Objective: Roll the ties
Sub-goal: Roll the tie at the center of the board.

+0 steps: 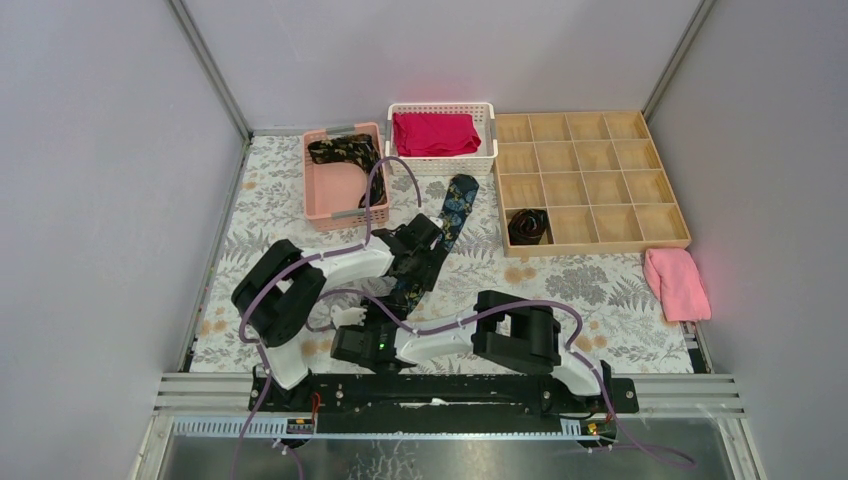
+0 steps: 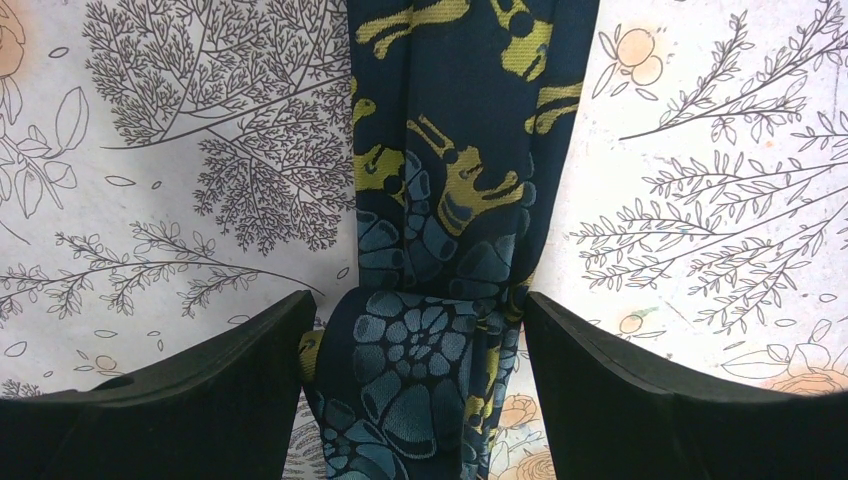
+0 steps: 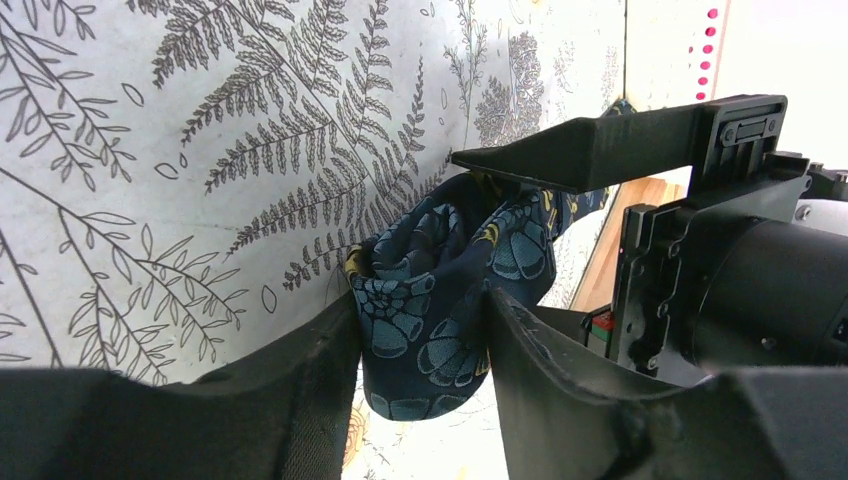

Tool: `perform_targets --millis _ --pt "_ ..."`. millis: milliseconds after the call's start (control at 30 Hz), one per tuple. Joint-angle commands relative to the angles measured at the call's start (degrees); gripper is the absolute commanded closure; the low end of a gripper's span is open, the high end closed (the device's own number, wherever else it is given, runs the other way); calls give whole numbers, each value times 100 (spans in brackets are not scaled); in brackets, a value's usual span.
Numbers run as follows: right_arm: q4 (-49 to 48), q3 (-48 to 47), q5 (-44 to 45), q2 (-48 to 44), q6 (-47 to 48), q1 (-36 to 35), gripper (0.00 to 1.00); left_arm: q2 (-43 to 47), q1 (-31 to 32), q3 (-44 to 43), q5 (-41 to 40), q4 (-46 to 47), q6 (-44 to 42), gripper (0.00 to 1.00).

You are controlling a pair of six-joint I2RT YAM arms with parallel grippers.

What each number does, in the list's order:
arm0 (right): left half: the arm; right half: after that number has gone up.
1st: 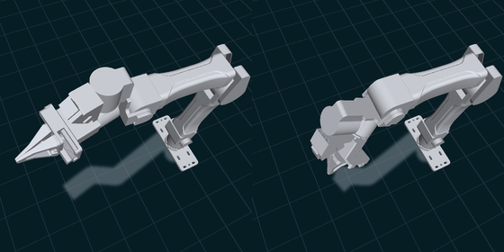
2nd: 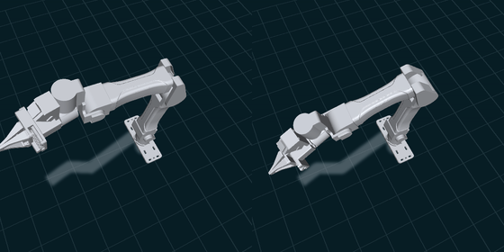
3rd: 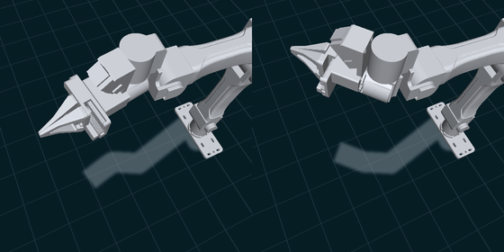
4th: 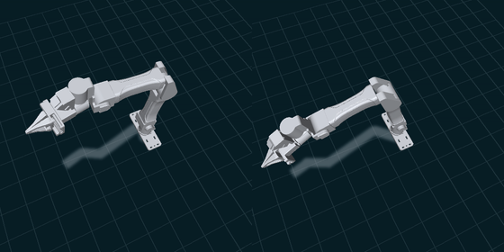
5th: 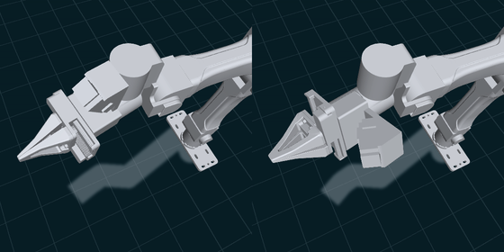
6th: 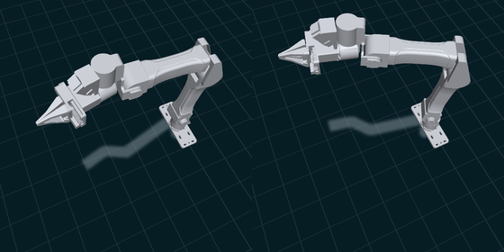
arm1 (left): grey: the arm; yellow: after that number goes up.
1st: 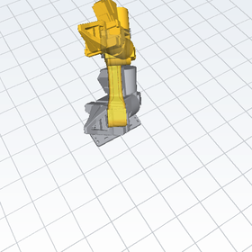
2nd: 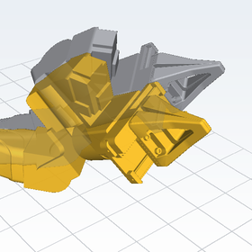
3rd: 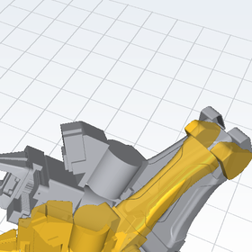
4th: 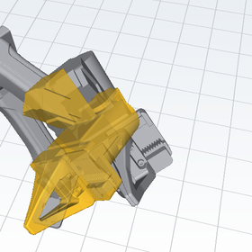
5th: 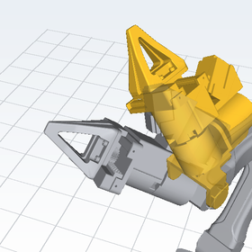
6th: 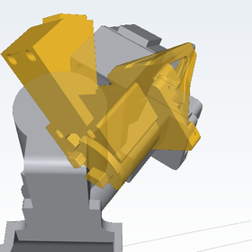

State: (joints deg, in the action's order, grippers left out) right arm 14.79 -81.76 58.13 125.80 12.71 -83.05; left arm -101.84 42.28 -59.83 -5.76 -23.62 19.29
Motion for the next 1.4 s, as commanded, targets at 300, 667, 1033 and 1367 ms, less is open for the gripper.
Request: perform_targets --millis 300,667,1033,1367 --pt "238 -20 -817 -163 -485 245 82 146 -186 81 -12 -277 243 17" --pt "262 85 -2235 -788 -1091 553 91 1757 -682 -1124 -2182 -655 831 13" --pt "61 393 -4362 -1575 -1755 1374 93 3618 -792 -642 -3109 -1179 1754 21" --pt "-220 537 -7609 -1990 -2400 2925 93 5344 -666 600 -2510 -715 1814 56"
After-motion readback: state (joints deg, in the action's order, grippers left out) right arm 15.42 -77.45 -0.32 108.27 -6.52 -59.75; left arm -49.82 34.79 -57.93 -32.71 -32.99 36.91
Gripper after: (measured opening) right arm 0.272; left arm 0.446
